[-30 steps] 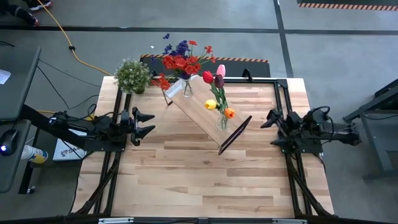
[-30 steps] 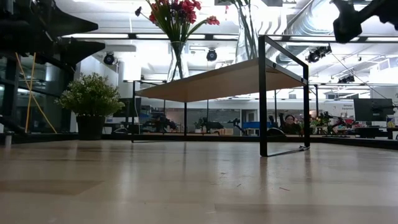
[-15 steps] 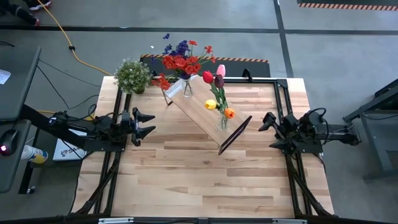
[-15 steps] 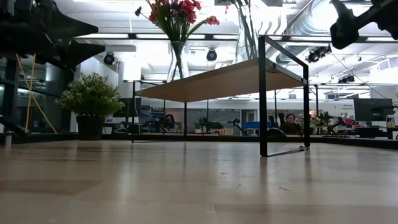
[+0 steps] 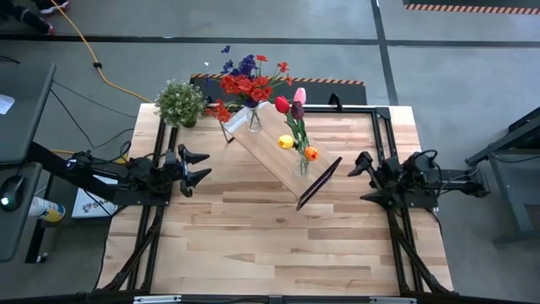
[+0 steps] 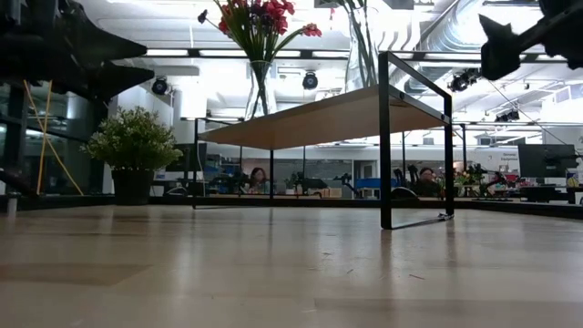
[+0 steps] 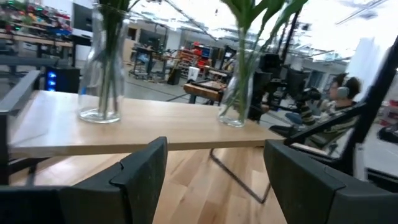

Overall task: Pick and place flowers into a vace then onto a shelf
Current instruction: Return to Home Position

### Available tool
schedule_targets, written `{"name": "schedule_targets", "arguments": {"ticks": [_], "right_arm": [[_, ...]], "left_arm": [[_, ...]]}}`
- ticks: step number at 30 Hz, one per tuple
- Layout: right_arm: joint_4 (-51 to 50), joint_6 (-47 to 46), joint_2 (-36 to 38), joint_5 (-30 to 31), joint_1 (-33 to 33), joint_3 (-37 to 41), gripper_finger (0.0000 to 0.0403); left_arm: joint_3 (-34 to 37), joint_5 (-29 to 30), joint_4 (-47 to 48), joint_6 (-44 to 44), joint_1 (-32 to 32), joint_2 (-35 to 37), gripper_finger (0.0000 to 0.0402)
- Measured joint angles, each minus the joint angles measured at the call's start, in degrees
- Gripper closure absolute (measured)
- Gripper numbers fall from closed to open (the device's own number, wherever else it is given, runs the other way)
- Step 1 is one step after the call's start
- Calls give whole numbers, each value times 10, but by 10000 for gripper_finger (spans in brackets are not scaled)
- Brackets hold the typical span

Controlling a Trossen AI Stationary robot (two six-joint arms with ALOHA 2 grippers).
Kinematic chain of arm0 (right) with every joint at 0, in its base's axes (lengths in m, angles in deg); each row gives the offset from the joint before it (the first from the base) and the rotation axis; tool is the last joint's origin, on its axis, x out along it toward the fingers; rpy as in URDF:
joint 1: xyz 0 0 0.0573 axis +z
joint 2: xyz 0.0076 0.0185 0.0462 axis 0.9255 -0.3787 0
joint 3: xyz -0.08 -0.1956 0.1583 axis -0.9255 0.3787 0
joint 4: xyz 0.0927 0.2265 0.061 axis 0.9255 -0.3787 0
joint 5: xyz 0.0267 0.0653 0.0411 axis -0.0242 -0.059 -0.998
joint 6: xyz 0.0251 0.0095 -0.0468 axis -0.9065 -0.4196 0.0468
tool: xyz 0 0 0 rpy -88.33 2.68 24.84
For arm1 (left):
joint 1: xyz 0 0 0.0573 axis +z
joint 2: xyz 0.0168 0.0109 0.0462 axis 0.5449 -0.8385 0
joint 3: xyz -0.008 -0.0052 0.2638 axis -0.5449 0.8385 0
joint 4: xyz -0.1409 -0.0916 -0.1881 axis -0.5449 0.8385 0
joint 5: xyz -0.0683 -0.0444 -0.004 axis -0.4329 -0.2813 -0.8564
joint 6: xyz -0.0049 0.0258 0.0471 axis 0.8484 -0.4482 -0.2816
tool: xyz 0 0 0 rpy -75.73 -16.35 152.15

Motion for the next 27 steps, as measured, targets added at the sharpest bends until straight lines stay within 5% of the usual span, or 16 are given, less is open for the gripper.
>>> {"name": "schedule_targets", "arguments": {"ticks": [27], "right_arm": [[-136, 81, 0, 119, 0, 0, 36]], "left_arm": [[0, 143, 47, -38, 0, 0, 103]]}}
